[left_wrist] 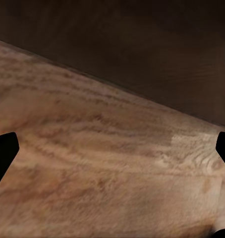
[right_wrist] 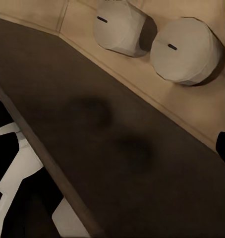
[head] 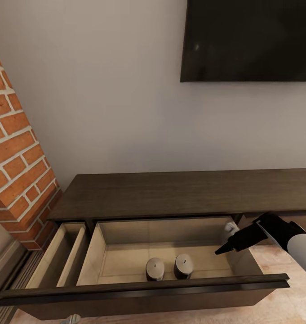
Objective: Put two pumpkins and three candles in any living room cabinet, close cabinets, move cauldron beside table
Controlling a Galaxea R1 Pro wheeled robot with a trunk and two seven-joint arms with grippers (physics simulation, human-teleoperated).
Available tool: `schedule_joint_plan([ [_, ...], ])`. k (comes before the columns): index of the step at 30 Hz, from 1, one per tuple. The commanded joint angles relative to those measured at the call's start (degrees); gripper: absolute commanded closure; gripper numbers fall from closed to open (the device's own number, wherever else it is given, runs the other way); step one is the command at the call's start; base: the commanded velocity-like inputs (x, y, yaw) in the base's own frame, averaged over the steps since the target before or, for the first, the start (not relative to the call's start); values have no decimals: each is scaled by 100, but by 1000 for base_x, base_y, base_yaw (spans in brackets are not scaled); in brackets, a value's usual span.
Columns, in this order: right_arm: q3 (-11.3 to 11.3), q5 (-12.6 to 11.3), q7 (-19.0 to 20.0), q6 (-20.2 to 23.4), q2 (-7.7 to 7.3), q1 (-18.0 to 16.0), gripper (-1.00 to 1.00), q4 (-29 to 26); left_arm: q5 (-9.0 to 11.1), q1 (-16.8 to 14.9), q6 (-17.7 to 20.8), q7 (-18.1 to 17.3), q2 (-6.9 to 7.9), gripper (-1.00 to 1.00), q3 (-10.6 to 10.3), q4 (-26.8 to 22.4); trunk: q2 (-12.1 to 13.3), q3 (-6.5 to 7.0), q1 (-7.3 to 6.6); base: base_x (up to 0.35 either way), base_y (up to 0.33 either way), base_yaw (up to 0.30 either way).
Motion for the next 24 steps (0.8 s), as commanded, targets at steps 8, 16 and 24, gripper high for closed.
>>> schedule_joint_plan([
  [8, 43, -66, 29, 323, -368, -5, -100, -529, 53, -1, 53, -18, 2, -100, -6, -2, 3, 83, -11, 0, 0, 0],
  [16, 64, -164, 45, 568, -701, -5, -100, -1075, 53, -1, 53, -18, 2, -100, -6, -2, 9, 172, -22, 0, 0, 0],
  [24, 86, -292, 46, 724, -856, -5, -100, -1206, 53, -1, 53, -18, 2, -100, -6, -2, 13, 238, -30, 0, 0, 0],
])
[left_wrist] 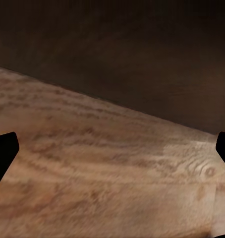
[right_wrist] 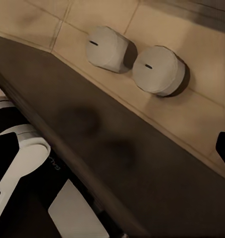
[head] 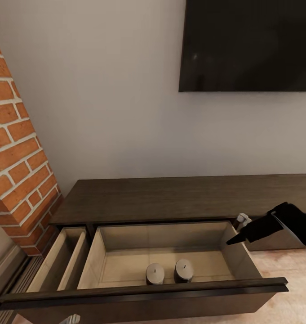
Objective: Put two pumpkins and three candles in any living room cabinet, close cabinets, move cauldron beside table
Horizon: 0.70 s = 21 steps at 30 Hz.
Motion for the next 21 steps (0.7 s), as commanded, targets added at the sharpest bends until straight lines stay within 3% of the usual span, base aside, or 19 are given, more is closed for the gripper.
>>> schedule_joint_plan([
  [1, 50, -64, -5, 70, -18, -8, -100, -7, 53, -2, 54, -19, 2, -100, -6, -3, -2, -6, -1, 0, 0, 0],
  [14, 76, -72, -5, 292, -363, -8, -100, -23, 53, -2, 54, -19, 2, -100, -6, -3, 7, 149, -19, 0, 0, 0],
  [21, 68, -72, -5, 309, -727, -8, -100, -24, 53, -2, 54, -19, 2, -100, -3, -3, 10, 194, -24, 0, 0, 0],
])
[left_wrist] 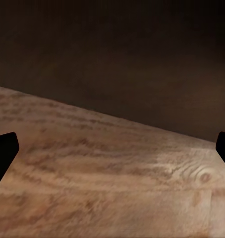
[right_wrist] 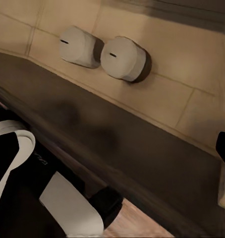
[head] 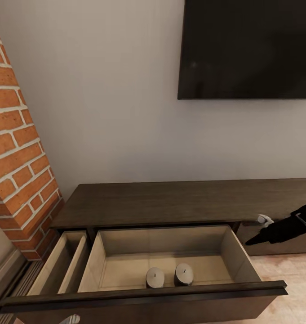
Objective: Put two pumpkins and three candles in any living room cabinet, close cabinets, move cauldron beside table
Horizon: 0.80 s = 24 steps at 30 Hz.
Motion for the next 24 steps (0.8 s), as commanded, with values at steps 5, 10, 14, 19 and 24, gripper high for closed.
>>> schedule_joint_plan([
  [5, 42, -60, -5, 61, -290, -8, -100, -6, 53, -2, 53, -19, 2, -100, -8, -2, 3, 83, -11, 0, 0, 0],
  [10, 24, -65, -5, 61, -604, -8, -100, -6, 53, -2, 53, -19, 2, -100, -9, -2, 4, 105, -14, 0, 0, 0],
  [14, 17, -68, -3, 61, -801, -8, -100, -5, 53, -2, 53, -19, 2, -100, -9, -2, 6, 127, -16, 0, 0, 0],
  [19, 2, -74, -4, 49, -1146, -8, -100, -4, 53, -2, 53, -15, 4, -100, -9, 0, 6, 127, -16, 0, 0, 0],
  [24, -16, -88, -2, 51, -1536, -8, -100, 2, 57, -2, -20, -9, 9, -100, -2, 3, 6, 127, -16, -38, 0, 0],
])
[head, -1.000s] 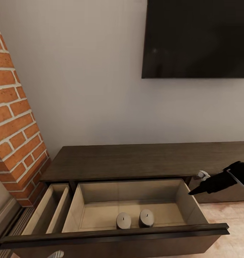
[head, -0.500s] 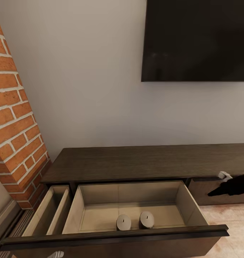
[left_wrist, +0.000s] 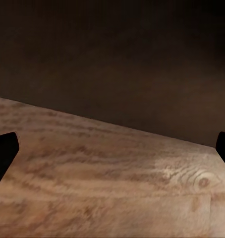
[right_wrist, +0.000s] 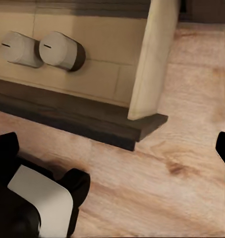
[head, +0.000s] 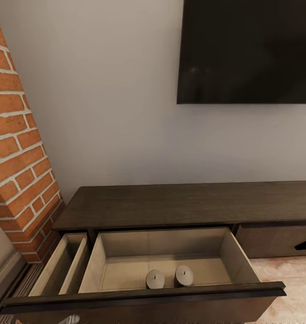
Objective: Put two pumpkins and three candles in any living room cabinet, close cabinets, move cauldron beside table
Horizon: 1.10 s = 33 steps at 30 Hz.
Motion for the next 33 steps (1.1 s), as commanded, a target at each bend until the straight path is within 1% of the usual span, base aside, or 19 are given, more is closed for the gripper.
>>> schedule_joint_plan([
  [1, 40, -51, 2, 58, -81, -11, -100, -2, 49, -2, 29, -18, 2, -100, -6, 0, -3, -6, -2, -163, 0, 0],
  [2, 17, -55, 0, 54, -236, -11, -100, -1, 50, -2, 4, -16, 4, -100, -5, 1, -3, -6, -2, -230, 0, 0],
  [3, -7, -62, 0, 48, -316, -11, -100, 0, 51, -2, -5, -15, 6, -100, -5, 1, -3, -6, -2, -254, 0, 0],
  [4, -83, -86, -1, 36, -466, -11, -100, 0, 51, -2, -17, -16, 6, -100, -5, 2, -3, -6, -2, -288, 0, 0],
  [5, -136, -99, -1, 30, -536, -11, -100, 0, 52, -2, -22, -17, 6, -100, -5, 2, -3, -6, -2, -301, 0, 0],
  [6, -259, -119, -3, 17, -660, -11, -100, 0, 52, -2, -28, -18, 5, -100, -5, 3, -3, -6, -2, -318, 0, 0],
  [8, -388, -131, -6, 4, -765, -11, -100, 1, 52, -2, -32, -19, 6, -100, -4, 3, -3, -6, -2, -327, 0, 0],
  [9, -504, -139, -11, -8, -850, -11, -100, -3, 52, -2, -35, -23, 5, -100, -4, 3, -3, -6, -2, -337, 5, 0],
  [12, -650, -144, -29, -25, -957, -11, -100, -6, 52, -2, -38, -27, 4, -100, -4, 3, -3, -6, -2, -342, 37, 0],
  [14, -692, -138, -39, -31, -995, -11, -100, -7, 52, -2, -39, -36, 4, -100, -4, 3, -3, -6, -2, -340, 91, 0],
  [22, -700, -117, -94, -29, -1022, -11, -100, 4, 52, -2, -33, -54, 3, -100, -4, 3, -3, -6, -2, -301, 172, 0],
  [24, -694, -47, -102, -29, -1024, -11, -100, 42, 54, -2, -31, -59, 3, -100, -4, 3, -3, -6, -2, -257, 225, -9],
  [28, -686, 66, -118, -23, -1025, -11, -100, 85, 53, -2, -35, -63, 3, -100, -2, 3, -3, -6, -2, -217, 193, -154],
  [33, -685, 101, -142, -24, -1025, -11, -100, 109, 53, -2, -37, -65, 3, -100, 0, 3, -3, -6, -2, -71, 62, -260],
])
